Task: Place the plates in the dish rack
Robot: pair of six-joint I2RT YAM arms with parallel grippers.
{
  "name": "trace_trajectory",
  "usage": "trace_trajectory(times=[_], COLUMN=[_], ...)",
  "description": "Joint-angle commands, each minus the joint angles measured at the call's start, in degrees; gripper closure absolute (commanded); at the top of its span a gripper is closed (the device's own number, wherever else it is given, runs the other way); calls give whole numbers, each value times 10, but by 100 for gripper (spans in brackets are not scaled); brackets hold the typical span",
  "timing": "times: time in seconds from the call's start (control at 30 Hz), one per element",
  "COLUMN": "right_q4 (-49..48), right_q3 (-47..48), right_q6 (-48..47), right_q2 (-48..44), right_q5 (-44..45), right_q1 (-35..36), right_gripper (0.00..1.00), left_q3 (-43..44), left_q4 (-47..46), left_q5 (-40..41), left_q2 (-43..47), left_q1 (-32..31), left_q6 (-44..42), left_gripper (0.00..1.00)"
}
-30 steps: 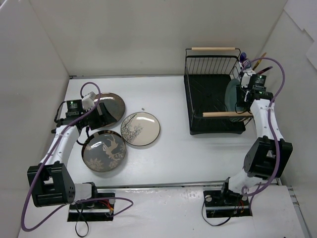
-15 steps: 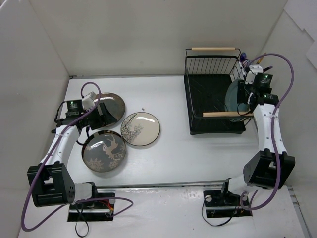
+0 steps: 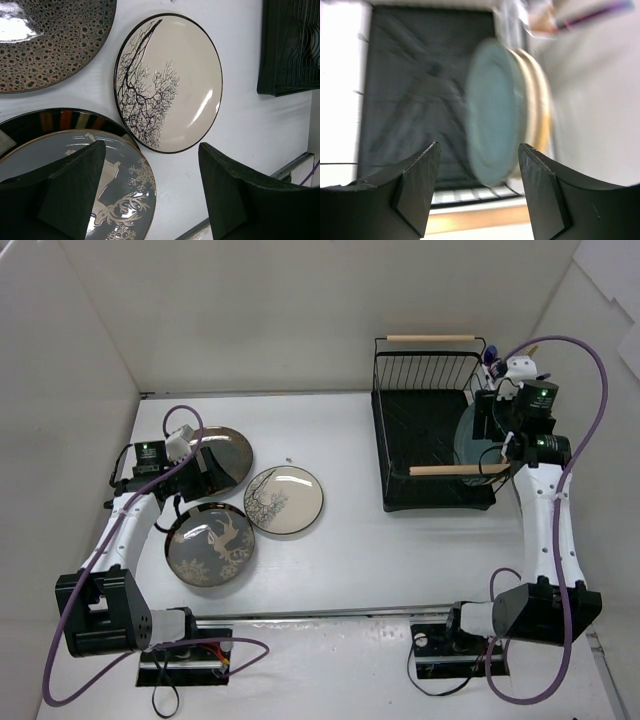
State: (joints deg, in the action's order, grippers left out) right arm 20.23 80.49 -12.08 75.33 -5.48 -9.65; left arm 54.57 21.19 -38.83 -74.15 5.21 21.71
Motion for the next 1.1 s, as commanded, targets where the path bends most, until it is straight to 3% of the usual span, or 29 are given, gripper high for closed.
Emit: trace_trajectory(times=[0.0, 0.13, 0.43, 0.73, 1.07], right_q4=[-18, -18, -19, -33, -36], right_q3=[51, 85, 142, 157, 179], right_q6=[34, 78, 167, 204, 238], right_q2=[-28, -25, 36, 171, 270], right_q5=[-42, -108, -224, -222, -207], right_q1=[39, 90, 279, 451, 522], right_gripper=[39, 37, 36, 38, 38], left_q3=[17, 12, -13, -33, -81], left_q4=[-16, -7, 39, 162, 215], left_q5=[7, 25, 77, 183, 236], left_q2=[13, 13, 43, 104, 121], left_q1=[3, 3, 31, 80, 110], left_q6=[10, 18, 62, 86, 158], left_gripper=[30, 30, 31, 30, 25])
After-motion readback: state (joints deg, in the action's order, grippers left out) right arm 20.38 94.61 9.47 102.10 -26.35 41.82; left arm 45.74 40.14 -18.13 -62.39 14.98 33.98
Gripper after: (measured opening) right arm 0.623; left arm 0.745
